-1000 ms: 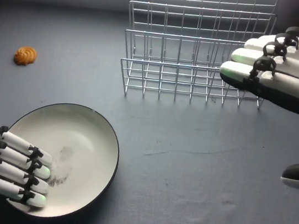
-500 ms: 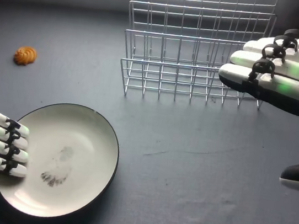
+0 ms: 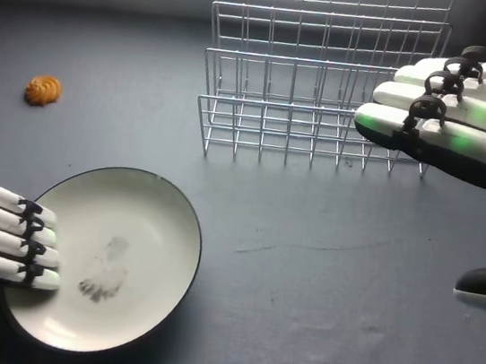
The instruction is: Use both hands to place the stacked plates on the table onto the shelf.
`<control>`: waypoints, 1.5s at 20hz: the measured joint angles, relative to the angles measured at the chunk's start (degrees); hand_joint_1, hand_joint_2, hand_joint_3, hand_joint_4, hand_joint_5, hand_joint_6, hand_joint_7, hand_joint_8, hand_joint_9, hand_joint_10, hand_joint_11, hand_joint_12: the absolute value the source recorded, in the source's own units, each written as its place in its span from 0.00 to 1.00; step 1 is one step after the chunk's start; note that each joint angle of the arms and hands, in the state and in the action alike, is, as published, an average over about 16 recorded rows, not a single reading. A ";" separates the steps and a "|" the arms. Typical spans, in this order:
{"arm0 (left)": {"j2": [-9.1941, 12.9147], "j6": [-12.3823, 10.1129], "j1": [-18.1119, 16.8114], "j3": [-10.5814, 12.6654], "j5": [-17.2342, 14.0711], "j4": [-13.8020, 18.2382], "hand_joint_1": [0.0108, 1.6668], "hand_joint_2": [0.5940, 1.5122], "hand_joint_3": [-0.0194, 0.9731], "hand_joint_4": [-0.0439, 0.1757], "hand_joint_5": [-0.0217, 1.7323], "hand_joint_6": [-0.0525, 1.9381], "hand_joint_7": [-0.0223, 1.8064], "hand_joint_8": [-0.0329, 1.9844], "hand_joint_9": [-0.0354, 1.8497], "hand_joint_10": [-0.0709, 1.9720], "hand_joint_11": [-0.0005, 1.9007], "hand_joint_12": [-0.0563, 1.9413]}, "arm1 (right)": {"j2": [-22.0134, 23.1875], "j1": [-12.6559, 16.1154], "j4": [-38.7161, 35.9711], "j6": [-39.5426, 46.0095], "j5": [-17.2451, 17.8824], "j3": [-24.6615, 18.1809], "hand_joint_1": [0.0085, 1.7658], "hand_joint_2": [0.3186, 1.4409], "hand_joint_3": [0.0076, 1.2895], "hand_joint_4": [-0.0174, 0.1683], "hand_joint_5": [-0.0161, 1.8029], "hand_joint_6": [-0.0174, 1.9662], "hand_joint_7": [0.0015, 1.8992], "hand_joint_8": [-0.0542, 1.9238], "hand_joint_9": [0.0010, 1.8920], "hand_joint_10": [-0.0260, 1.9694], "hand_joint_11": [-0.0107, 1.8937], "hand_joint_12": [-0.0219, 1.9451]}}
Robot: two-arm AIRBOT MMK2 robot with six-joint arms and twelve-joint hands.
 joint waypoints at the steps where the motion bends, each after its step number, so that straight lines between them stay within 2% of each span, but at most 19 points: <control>1: -0.03 -0.21 0.09 -0.46 0.32 -0.19 0.00 0.55 0.03 0.17 0.00 0.01 0.01 0.01 0.03 0.04 0.01 0.03 | -0.01 0.00 0.00 0.00 0.00 0.00 0.51 0.70 0.01 0.09 0.02 0.02 0.00 0.03 0.01 0.01 0.02 0.08; 7: -0.58 -1.43 0.17 -3.63 2.41 -2.43 0.00 0.55 0.03 0.16 0.00 0.01 0.01 0.01 0.03 0.04 0.01 0.04 | -0.61 0.69 0.02 -1.10 -1.17 0.00 0.51 0.70 0.01 0.09 0.02 0.02 0.01 0.03 0.01 0.01 0.02 0.08; 13: -1.24 -2.03 0.01 -6.20 4.34 -5.63 0.00 0.55 0.03 0.16 0.00 0.01 0.01 0.01 0.03 0.04 0.01 0.04 | -3.85 3.90 0.15 -4.67 -5.26 0.73 0.51 0.70 0.01 0.09 0.02 0.02 0.01 0.03 0.01 0.01 0.02 0.08; 17: -1.58 -2.17 -0.15 -7.47 5.37 -7.65 0.00 0.55 0.03 0.15 0.00 0.01 0.01 0.01 0.03 0.04 0.01 0.04 | -8.72 6.45 0.34 -9.38 -8.85 2.75 0.52 0.69 0.01 0.09 0.02 0.02 0.01 0.03 0.01 0.01 0.02 0.09; 23: -1.71 -2.20 -0.31 -8.37 6.30 -9.27 0.00 0.54 0.03 0.15 0.00 0.01 0.01 0.01 0.03 0.04 0.01 0.04 | -18.36 9.93 0.58 -17.77 -14.49 7.32 0.53 0.68 0.01 0.09 0.02 0.02 0.01 0.03 0.01 0.01 0.02 0.10; 30: -1.75 -2.20 -0.33 -8.62 6.71 -9.78 0.00 0.54 0.03 0.15 0.00 0.01 0.01 0.01 0.03 0.04 0.01 0.04 | -28.85 10.99 0.83 -26.54 -19.01 13.26 0.54 0.68 0.01 0.09 0.02 0.02 0.01 0.03 0.01 0.01 0.02 0.12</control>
